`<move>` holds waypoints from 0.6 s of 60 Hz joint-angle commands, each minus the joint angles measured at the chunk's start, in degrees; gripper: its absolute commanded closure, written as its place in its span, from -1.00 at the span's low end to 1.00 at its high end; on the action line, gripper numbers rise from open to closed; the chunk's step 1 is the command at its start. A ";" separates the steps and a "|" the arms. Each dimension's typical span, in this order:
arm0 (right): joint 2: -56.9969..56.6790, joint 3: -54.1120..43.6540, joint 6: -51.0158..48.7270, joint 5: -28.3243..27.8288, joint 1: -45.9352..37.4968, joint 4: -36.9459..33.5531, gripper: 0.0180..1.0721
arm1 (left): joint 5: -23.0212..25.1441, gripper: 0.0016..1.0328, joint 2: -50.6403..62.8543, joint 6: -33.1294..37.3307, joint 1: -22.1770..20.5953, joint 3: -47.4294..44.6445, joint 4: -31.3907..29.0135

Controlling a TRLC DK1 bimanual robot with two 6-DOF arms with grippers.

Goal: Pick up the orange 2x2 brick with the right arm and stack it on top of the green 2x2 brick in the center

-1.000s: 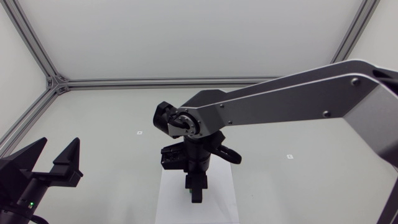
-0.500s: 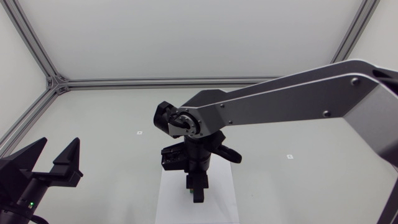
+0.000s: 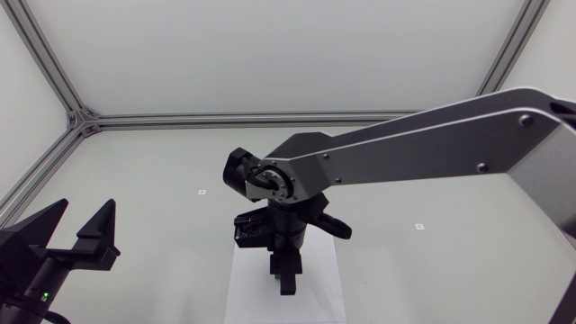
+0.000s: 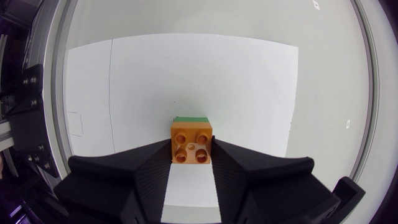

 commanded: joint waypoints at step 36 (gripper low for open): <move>3.79 -3.87 2.16 0.84 -0.11 -1.88 0.86 | 0.25 -0.92 -0.45 0.73 0.14 -2.35 -0.76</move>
